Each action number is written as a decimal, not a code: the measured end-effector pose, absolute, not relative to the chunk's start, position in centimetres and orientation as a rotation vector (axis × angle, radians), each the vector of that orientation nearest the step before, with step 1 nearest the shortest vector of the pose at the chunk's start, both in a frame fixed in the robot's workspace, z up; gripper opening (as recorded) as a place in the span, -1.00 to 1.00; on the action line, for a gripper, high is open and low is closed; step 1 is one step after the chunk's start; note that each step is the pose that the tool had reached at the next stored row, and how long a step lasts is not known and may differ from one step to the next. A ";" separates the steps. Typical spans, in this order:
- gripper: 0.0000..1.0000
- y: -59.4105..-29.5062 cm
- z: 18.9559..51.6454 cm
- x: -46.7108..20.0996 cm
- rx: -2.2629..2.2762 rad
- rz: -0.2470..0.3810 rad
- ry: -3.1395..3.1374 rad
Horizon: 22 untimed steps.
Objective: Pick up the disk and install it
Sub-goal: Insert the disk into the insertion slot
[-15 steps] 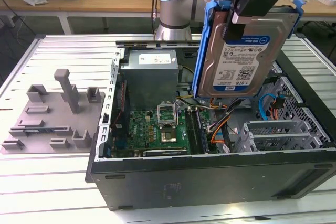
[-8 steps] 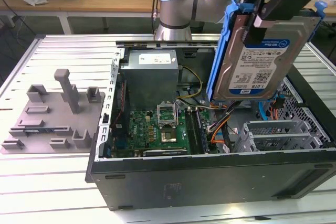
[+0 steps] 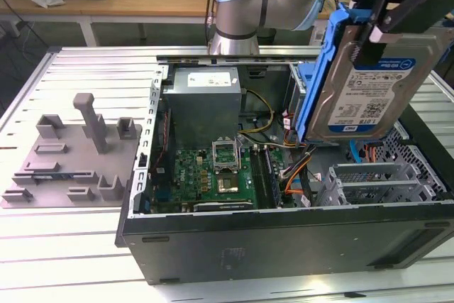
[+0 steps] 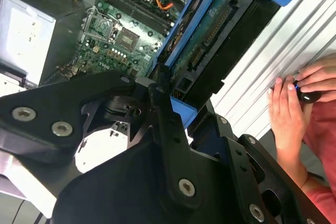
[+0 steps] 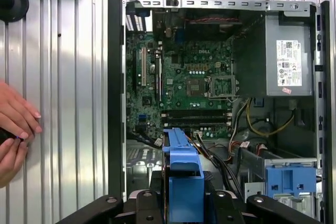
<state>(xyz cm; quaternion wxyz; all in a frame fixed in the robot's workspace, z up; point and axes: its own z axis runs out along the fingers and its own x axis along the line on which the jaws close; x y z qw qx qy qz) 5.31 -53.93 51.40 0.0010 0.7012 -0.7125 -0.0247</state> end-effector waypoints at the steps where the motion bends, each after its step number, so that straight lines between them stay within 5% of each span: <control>1: -0.26 -54.0 51.4 5.6 2.202 -0.078 -2.237; 22: -0.26 -55.1 51.3 11.5 2.205 -0.078 -2.233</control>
